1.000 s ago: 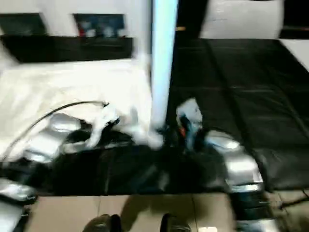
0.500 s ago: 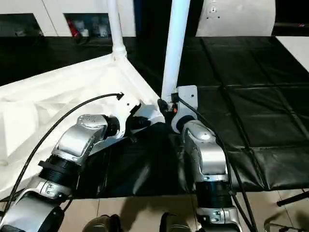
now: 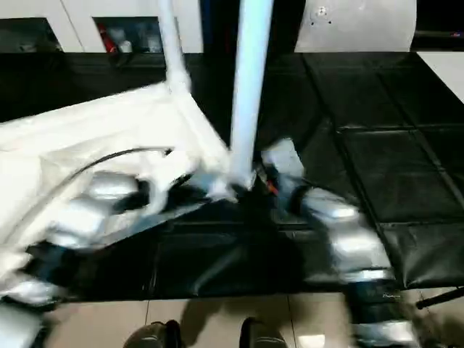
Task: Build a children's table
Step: Rotate leg to tighten
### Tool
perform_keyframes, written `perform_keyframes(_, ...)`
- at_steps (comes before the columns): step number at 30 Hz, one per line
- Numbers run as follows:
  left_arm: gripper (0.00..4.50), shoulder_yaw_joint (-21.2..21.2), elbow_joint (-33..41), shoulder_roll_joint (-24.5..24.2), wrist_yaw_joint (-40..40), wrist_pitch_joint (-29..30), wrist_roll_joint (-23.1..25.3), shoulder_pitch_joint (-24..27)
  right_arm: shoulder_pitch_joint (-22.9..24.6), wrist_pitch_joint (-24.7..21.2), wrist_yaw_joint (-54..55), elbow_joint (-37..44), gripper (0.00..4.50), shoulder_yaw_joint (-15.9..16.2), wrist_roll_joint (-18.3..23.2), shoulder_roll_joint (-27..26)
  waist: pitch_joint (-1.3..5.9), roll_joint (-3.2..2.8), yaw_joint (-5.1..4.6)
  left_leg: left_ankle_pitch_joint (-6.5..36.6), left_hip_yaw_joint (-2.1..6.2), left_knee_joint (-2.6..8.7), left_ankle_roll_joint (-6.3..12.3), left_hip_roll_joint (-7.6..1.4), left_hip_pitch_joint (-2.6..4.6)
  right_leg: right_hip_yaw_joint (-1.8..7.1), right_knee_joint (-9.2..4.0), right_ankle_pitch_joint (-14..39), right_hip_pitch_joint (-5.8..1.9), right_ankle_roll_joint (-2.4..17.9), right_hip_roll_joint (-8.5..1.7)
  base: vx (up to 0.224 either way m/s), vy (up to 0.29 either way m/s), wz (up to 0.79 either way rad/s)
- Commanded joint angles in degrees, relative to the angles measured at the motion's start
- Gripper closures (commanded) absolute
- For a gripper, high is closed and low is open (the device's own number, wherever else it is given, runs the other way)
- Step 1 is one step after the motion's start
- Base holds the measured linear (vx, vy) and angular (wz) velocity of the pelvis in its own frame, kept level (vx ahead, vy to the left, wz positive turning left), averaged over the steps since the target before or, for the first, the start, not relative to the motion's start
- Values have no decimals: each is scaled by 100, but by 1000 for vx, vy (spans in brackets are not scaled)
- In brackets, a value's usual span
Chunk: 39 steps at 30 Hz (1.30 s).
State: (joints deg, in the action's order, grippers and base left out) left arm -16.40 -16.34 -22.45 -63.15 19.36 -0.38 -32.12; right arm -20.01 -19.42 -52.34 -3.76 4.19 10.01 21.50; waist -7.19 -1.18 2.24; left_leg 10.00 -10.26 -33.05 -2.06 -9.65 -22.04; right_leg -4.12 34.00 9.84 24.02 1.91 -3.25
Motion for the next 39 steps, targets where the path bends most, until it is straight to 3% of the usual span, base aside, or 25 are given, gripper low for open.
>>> perform_keyframes(1,450,-252,48,-14,-433,-296,-40,-31,13,151,-385,-24,79,136,138,25,404,15,17,873,115,322,686,-365,125,356,-422,1095,-347,1329,-534,0,0,0)
perform_keyframes(4,450,-208,4,-91,-729,-461,-173,-22,12,216,-807,-67,79,159,266,181,403,22,81,910,125,337,567,-389,128,355,-414,1282,-345,1336,-546,0,0,0)
perform_keyframes(8,450,-246,-64,-373,-1500,-665,-414,-32,-69,263,-1631,-195,79,247,543,484,422,16,130,805,133,327,625,-403,110,349,-355,968,-357,1434,-544,0,0,0)
perform_keyframes(11,450,-381,-145,-603,-2019,-814,-513,-69,-184,328,-2141,-373,112,422,640,665,421,24,142,809,117,308,670,-376,96,346,-361,1027,-360,1457,-563,0,0,0)
perform_keyframes(18,450,-431,-211,-656,-2288,-1009,-500,-110,-328,262,-2557,-465,167,591,724,694,420,37,234,808,112,317,589,-412,120,353,-363,1206,-334,1411,-567,0,0,0)
perform_keyframes(25,450,-433,-251,-643,-2336,-1049,-554,-115,-376,205,-2730,-497,231,715,823,654,418,48,254,757,113,317,591,-402,110,348,-365,1254,-335,1368,-566,0,0,0)
perform_keyframes(32,450,-344,-179,-570,-2296,-799,-688,-65,-234,-258,-2747,-234,251,734,1062,644,417,45,258,758,117,323,576,-403,111,345,-367,1303,-333,1327,-558,0,0,0)
perform_keyframes(33,450,-244,-46,-465,-2129,-487,-822,-35,-149,-607,-2503,-10,251,672,1249,563,413,18,268,760,118,324,575,-406,120,347,-370,1296,-328,1350,-559,0,0,0)
perform_keyframes(36,450,-190,33,-375,-1932,-316,-844,-21,-78,-806,-2283,165,251,652,1339,476,409,31,267,801,120,335,531,-404,115,346,-378,1383,-327,1344,-558,0,0,0)
perform_keyframes(39,450,-92,95,15,-925,191,-562,-56,101,-1024,-1199,443,251,751,941,-8,377,33,248,1007,133,357,372,-398,123,352,-423,1734,-309,1251,-567,0,0,0)
